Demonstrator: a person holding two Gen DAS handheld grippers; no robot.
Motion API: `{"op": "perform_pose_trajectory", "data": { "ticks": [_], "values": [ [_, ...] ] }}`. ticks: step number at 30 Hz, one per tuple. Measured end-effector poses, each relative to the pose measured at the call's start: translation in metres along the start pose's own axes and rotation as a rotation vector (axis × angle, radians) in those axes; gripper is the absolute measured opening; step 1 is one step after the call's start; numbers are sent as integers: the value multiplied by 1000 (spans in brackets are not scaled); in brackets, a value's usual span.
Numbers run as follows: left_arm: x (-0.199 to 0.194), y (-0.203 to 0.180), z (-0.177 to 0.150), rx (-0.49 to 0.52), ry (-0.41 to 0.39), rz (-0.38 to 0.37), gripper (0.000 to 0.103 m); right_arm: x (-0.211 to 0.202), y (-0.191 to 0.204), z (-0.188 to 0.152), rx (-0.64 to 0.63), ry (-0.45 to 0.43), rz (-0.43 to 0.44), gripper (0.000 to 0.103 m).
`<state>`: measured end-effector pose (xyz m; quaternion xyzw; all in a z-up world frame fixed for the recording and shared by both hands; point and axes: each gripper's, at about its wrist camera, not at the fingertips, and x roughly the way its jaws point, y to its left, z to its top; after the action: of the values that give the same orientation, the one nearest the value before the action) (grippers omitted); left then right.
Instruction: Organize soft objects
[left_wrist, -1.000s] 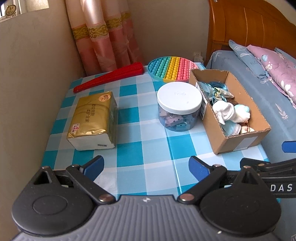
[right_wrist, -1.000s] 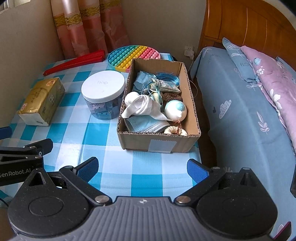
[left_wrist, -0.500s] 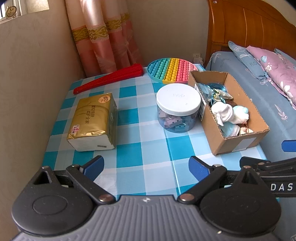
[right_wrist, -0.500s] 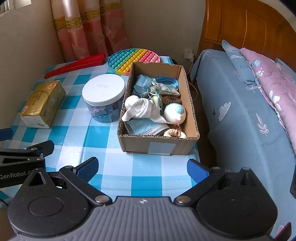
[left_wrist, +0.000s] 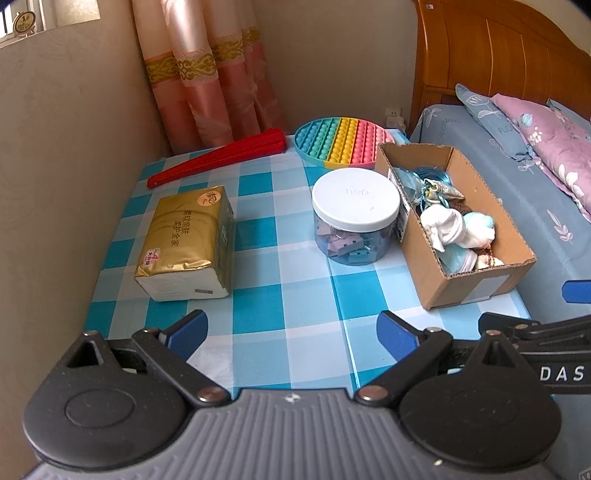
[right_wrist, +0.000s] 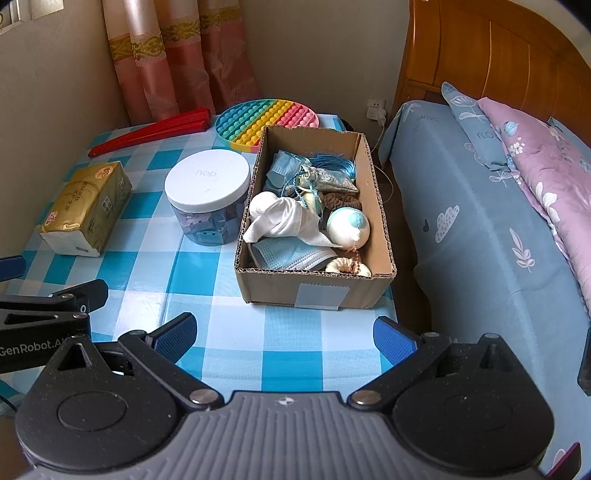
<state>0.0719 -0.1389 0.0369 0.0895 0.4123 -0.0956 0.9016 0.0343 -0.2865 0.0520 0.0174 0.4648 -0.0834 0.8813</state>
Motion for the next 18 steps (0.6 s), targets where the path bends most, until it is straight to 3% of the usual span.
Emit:
{"op": "perform_pose_trajectory", "data": {
  "ticks": [18],
  "values": [
    [-2,0,0,-3,-2,0,98,-2,0,-1,0,-4,-1,103]
  ]
}}
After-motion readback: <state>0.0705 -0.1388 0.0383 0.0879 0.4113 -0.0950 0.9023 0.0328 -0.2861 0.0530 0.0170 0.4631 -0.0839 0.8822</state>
